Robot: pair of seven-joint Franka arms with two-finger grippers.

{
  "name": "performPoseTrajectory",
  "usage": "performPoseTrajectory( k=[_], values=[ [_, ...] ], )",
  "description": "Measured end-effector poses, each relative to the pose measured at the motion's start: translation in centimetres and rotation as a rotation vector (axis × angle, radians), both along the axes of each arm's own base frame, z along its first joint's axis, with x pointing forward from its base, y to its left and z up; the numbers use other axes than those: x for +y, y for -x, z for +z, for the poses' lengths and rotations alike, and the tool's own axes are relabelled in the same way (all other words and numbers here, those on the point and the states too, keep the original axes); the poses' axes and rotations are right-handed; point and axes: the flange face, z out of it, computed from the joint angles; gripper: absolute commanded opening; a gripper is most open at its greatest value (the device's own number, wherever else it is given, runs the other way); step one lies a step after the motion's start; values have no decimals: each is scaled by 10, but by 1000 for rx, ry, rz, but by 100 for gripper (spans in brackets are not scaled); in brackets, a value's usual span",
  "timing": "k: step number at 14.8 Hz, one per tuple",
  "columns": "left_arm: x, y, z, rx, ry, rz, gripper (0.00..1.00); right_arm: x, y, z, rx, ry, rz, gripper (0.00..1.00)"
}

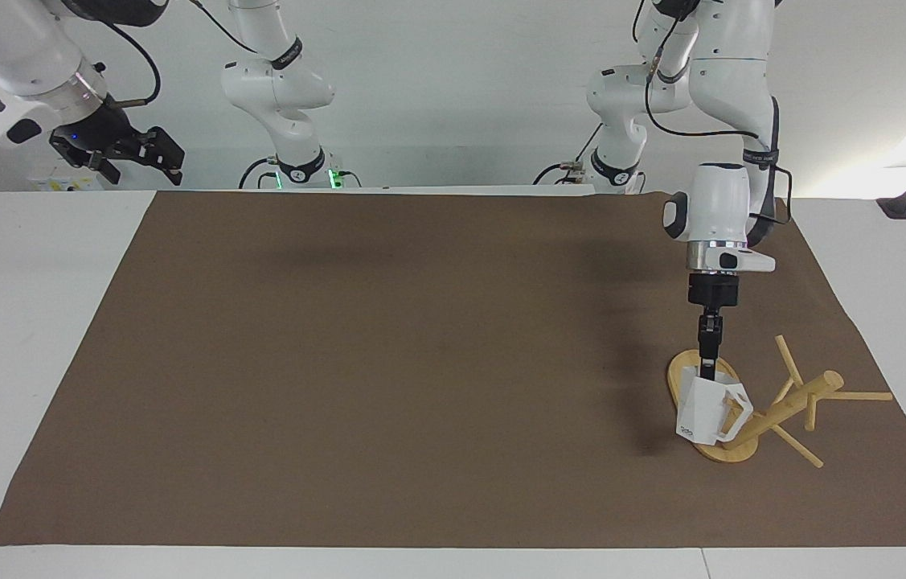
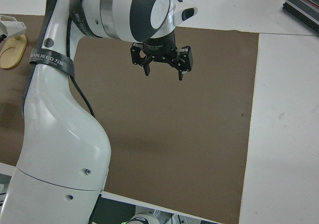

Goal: Hang cup on rack
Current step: 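Carry the cup to the mug tree and hang it on a peg, then open the left gripper and withdraw it from the cup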

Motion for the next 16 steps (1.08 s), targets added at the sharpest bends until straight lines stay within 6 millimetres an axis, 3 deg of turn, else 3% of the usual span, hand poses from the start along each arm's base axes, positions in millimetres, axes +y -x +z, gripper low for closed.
performPoseTrajectory(
  k=[1, 2, 5, 7, 11, 16],
  values=[
    [5, -1, -3, 21, -4, 9, 92, 0, -2, -4, 7, 0, -1, 100],
    [8, -4, -5, 52, -11, 17, 100, -1, -3, -6, 12, 0, -3, 100],
    [12, -22, 3, 158, -36, 32, 100, -2, -3, -4, 6, 1, -5, 100],
    [13, -28, 18, 232, -59, 41, 100, -2, 0, 1, -1, 1, -5, 100],
    [18, -25, 89, 418, -123, 67, 100, -3, 1, 2, -3, 0, -7, 100],
    [29, 5, 177, 646, -280, -36, 100, 0, 1, 1, -1, 0, -1, 100]
  ],
)
